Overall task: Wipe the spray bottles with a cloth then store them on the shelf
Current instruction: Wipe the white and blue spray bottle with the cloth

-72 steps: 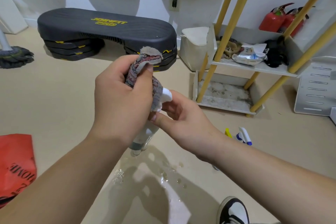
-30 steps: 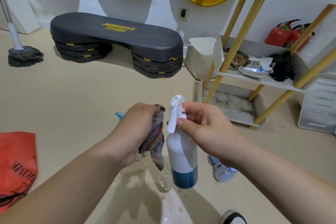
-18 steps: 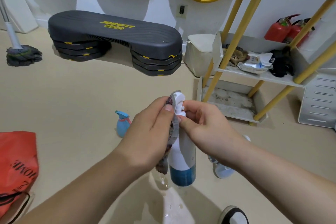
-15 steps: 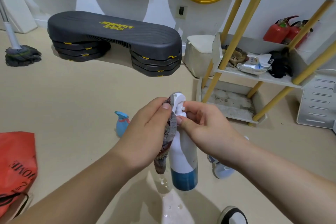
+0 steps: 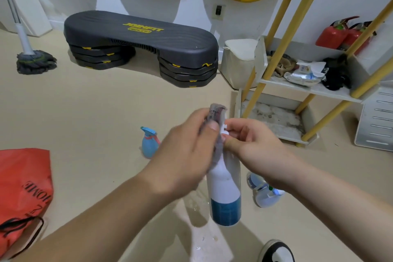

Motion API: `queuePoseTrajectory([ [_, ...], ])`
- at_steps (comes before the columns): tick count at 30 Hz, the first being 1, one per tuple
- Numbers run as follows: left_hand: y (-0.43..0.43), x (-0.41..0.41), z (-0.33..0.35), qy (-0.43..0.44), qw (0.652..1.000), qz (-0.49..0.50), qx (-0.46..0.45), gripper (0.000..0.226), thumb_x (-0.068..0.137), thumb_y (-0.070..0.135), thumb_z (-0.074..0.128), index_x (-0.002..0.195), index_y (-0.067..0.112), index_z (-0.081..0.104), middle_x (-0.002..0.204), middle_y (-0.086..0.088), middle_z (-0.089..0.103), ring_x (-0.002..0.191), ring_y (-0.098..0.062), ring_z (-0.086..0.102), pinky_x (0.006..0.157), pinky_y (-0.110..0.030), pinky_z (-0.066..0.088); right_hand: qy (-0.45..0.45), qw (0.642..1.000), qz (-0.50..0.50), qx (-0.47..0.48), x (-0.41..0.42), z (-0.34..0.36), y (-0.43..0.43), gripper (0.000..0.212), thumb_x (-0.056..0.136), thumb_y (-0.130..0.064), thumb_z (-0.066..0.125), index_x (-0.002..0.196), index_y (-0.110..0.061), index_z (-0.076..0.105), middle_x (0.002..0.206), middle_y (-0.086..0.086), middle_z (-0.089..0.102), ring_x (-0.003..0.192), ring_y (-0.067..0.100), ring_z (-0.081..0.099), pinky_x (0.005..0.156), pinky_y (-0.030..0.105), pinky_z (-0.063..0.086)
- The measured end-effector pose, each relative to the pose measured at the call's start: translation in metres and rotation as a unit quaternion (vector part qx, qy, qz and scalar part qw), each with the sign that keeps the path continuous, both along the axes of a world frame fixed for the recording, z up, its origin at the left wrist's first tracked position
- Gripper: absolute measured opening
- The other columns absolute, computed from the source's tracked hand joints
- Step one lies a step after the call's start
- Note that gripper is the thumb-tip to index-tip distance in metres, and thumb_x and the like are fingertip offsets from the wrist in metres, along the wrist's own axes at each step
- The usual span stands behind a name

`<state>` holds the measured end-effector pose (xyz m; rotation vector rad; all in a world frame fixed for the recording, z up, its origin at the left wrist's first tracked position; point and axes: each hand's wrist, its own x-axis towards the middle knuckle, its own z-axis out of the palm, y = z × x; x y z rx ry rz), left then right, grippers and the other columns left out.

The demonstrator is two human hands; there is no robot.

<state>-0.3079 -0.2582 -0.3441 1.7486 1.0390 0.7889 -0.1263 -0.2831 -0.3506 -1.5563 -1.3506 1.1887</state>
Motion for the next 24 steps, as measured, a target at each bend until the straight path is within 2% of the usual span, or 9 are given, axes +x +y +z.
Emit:
queuePoseTrajectory([
  [3,-0.002,0.003,-0.009,0.038,0.999,-0.031,-0.009,0.034,0.11,0.046,0.031,0.11,0.034,0.063,0.096,0.009,0.073,0.097,-0.012,0.068,0.091,-0.039,0.056,-0.013,1.0,0.009,0.019,-0.001,0.001,-0.002,0.015,0.105,-0.01,0.057,0.107,-0.006,0.072,0.104,0.024,0.074,0.098,0.037,0.071,0.099,0.062,0.049],
  [6,0.012,-0.004,-0.002,0.037,0.998,0.014,-0.053,0.036,0.112,0.035,0.034,0.096,0.024,0.065,0.077,0.004,0.068,0.072,-0.019,0.066,0.066,-0.033,0.054,-0.043,0.997,0.038,0.042,0.003,0.005,-0.003,0.014,0.102,-0.02,0.061,0.104,-0.011,0.072,0.104,0.025,0.071,0.103,0.045,0.064,0.097,0.064,0.049],
  [9,0.022,-0.011,0.006,-0.034,0.99,0.073,-0.113,0.043,0.111,0.032,0.034,0.082,0.011,0.059,0.057,-0.014,0.053,0.044,-0.034,0.051,0.046,-0.044,0.053,-0.11,0.989,0.083,0.056,0.003,0.006,-0.004,0.033,0.094,-0.035,0.061,0.098,-0.002,0.062,0.094,0.03,0.061,0.079,0.037,0.056,0.076,0.054,0.05],
  [12,0.023,-0.014,0.011,-0.026,0.999,0.044,-0.006,0.039,0.111,0.033,0.037,0.091,0.011,0.061,0.065,-0.01,0.061,0.064,-0.036,0.06,0.06,-0.035,0.052,-0.156,0.982,0.094,0.058,0.003,0.003,-0.002,0.025,0.096,-0.025,0.066,0.09,-0.002,0.06,0.077,0.016,0.054,0.072,0.02,0.045,0.07,0.037,0.041],
  [14,0.016,-0.012,0.008,0.059,0.994,-0.044,0.084,0.024,0.107,0.036,0.045,0.105,0.029,0.067,0.085,0.007,0.065,0.086,-0.015,0.064,0.073,-0.028,0.049,-0.176,0.978,0.091,0.068,0.0,0.001,-0.001,0.008,0.094,-0.017,0.068,0.088,-0.013,0.065,0.078,-0.002,0.065,0.076,0.013,0.06,0.075,0.035,0.051],
  [16,0.011,-0.011,0.002,0.158,0.98,-0.081,0.089,0.033,0.097,0.041,0.053,0.128,0.047,0.062,0.107,0.016,0.066,0.106,-0.007,0.064,0.09,-0.034,0.053,-0.194,0.972,0.106,0.079,-0.004,0.0,-0.003,0.013,0.093,-0.013,0.065,0.096,-0.024,0.07,0.086,-0.011,0.072,0.083,0.005,0.066,0.074,0.025,0.052],
  [19,0.014,-0.005,0.001,0.067,0.996,-0.05,-0.015,0.027,0.1,0.019,0.058,0.115,0.039,0.068,0.095,0.005,0.076,0.085,-0.018,0.075,0.08,-0.042,0.062,-0.233,0.96,0.12,0.096,-0.006,-0.002,-0.004,0.005,0.095,-0.021,0.066,0.097,-0.02,0.07,0.083,-0.002,0.073,0.08,0.019,0.066,0.071,0.042,0.054],
  [21,0.015,-0.004,0.005,0.029,0.999,-0.021,0.003,0.023,0.101,0.012,0.059,0.104,0.031,0.071,0.087,0.005,0.076,0.076,-0.015,0.074,0.068,-0.031,0.061,-0.202,0.967,0.112,0.107,-0.005,0.0,-0.002,0.008,0.096,-0.02,0.066,0.096,-0.013,0.071,0.084,0.004,0.075,0.083,0.025,0.069,0.076,0.048,0.055],
  [24,0.015,-0.004,0.01,-0.025,1.0,-0.005,-0.013,0.019,0.103,0.012,0.059,0.1,0.025,0.072,0.08,0.005,0.074,0.067,-0.007,0.067,0.057,-0.018,0.051,-0.096,0.987,0.101,0.076,-0.002,0.006,0.0,0.006,0.093,-0.013,0.075,0.099,-0.013,0.074,0.092,0.001,0.078,0.091,0.021,0.072,0.087,0.041,0.057],
])
